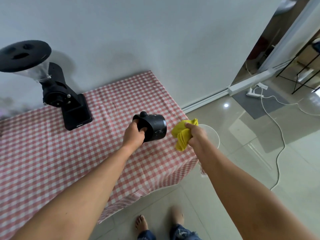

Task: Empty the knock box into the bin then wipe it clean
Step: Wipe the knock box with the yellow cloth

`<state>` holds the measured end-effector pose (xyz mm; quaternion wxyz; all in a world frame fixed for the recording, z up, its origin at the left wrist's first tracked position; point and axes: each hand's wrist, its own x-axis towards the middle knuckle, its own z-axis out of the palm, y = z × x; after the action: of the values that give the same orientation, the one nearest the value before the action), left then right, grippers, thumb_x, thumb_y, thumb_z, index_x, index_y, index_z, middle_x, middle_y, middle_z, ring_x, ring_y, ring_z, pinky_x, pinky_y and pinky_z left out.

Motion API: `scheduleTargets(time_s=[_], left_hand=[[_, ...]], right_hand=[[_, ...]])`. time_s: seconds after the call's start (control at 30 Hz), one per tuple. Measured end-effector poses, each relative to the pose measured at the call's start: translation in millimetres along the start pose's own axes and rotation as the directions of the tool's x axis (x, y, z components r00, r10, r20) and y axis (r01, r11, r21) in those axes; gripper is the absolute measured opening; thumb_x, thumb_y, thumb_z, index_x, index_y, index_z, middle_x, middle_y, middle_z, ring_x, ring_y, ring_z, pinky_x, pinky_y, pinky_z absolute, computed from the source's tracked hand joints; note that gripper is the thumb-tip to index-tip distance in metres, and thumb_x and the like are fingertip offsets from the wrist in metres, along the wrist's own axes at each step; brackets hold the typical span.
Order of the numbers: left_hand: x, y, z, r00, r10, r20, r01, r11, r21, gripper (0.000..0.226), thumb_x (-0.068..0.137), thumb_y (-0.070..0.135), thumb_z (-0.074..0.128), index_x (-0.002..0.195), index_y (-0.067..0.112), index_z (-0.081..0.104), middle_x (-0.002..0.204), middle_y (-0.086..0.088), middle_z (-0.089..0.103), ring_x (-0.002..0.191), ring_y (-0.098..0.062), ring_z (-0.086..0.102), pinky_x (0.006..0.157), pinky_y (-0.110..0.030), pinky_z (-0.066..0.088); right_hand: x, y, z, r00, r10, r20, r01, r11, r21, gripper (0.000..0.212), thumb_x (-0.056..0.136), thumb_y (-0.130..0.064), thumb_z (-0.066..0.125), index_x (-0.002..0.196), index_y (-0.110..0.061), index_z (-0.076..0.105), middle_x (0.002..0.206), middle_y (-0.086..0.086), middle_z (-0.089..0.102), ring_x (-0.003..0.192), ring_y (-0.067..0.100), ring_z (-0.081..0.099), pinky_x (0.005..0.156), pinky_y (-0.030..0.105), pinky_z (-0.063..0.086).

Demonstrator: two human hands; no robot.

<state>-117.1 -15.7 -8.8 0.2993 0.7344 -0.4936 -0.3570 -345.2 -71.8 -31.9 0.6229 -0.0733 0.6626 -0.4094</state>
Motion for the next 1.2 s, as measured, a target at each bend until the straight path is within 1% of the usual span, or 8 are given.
scheduleTargets(time_s=[0.2,0.33,0.53,0.63,0.73,0.93,1.1,1.2], left_hand=[[2.8,0.2,-6.7,0.999,-0.031,0.019,0.032,0.998,-0.046,0.046,0.100,0.025,0.058,0.144,0.016,0.049,0.137,-0.009,0.060,0.123,-0.029,0.059,0.080,-0.023,0.052],[3.3,2.4,-16.6,0.996,-0.085,-0.014,0.083,0.989,-0.123,0.046,0.099,0.025,0.060,0.143,0.011,0.051,0.136,-0.011,0.061,0.123,-0.030,0.060,0.093,-0.034,0.053],[8.0,4.2,-33.0,0.983,-0.175,-0.053,0.154,0.947,-0.283,0.037,0.098,0.021,0.062,0.134,0.010,0.061,0.122,-0.010,0.069,0.109,-0.029,0.066,0.078,-0.033,0.059],[9.6,5.0,-39.6,0.962,-0.269,-0.048,0.221,0.868,-0.444,0.023,0.095,0.016,0.064,0.118,0.013,0.067,0.111,-0.010,0.072,0.103,-0.028,0.068,0.078,-0.038,0.060],[9.5,4.2,-43.7,0.946,-0.322,-0.028,0.256,0.799,-0.545,0.008,0.094,0.012,0.066,0.101,0.014,0.068,0.107,-0.015,0.073,0.101,-0.032,0.070,0.084,-0.046,0.060],[5.7,5.4,-44.4,0.961,-0.275,0.000,0.235,0.821,-0.520,0.015,0.094,0.013,0.066,0.109,0.015,0.069,0.103,-0.011,0.075,0.096,-0.030,0.072,0.066,-0.035,0.055],[7.8,2.3,-47.3,0.948,-0.319,-0.027,0.261,0.819,-0.512,0.025,0.095,0.014,0.065,0.118,0.009,0.069,0.106,-0.012,0.075,0.097,-0.030,0.071,0.072,-0.039,0.056],[6.0,-0.9,-45.7,0.963,-0.269,-0.015,0.235,0.866,-0.442,0.025,0.095,0.016,0.065,0.120,0.014,0.069,0.107,-0.007,0.074,0.098,-0.025,0.070,0.076,-0.036,0.057]], right_hand=[[-13.7,-2.5,32.3,0.978,-0.187,0.089,0.195,0.976,-0.097,0.030,0.094,-0.025,0.065,0.117,-0.005,0.059,0.098,0.010,0.068,0.094,0.031,0.068,0.090,0.050,0.056],[-32.0,0.5,54.0,0.909,-0.380,0.169,0.411,0.883,-0.225,0.031,0.097,-0.030,0.056,0.122,-0.012,0.061,0.102,0.005,0.068,0.093,0.022,0.066,0.082,0.037,0.054],[-71.5,22.5,69.6,0.765,-0.480,0.429,0.626,0.712,-0.318,0.027,0.102,-0.032,0.049,0.081,-0.021,0.061,0.076,-0.006,0.059,0.075,0.014,0.056,0.067,0.031,0.045],[-80.1,43.2,70.8,0.648,-0.522,0.555,0.737,0.614,-0.282,0.024,0.103,-0.035,0.047,0.112,-0.025,0.067,0.112,-0.001,0.068,0.103,0.014,0.062,0.089,0.034,0.049],[-82.1,54.8,67.7,0.515,-0.563,0.647,0.847,0.450,-0.282,0.046,0.104,-0.034,0.045,0.149,-0.034,0.039,0.159,-0.008,0.034,0.145,0.010,0.032,0.115,0.034,0.032],[-77.4,44.7,82.2,0.456,-0.559,0.693,0.890,0.274,-0.364,0.049,0.106,-0.041,0.034,0.154,-0.028,0.032,0.163,-0.018,0.018,0.148,-0.004,-0.004,0.124,0.044,0.014],[-75.3,59.6,69.1,0.259,-0.510,0.821,0.940,-0.064,-0.336,0.052,0.105,-0.050,0.024,0.155,-0.034,0.023,0.162,-0.018,0.010,0.148,-0.005,-0.007,0.125,0.038,0.005],[-71.2,55.6,68.9,0.311,-0.515,0.799,0.936,0.023,-0.350,0.050,0.105,-0.049,0.027,0.153,-0.035,0.029,0.161,-0.021,0.015,0.148,-0.005,-0.002,0.124,0.037,0.010]])
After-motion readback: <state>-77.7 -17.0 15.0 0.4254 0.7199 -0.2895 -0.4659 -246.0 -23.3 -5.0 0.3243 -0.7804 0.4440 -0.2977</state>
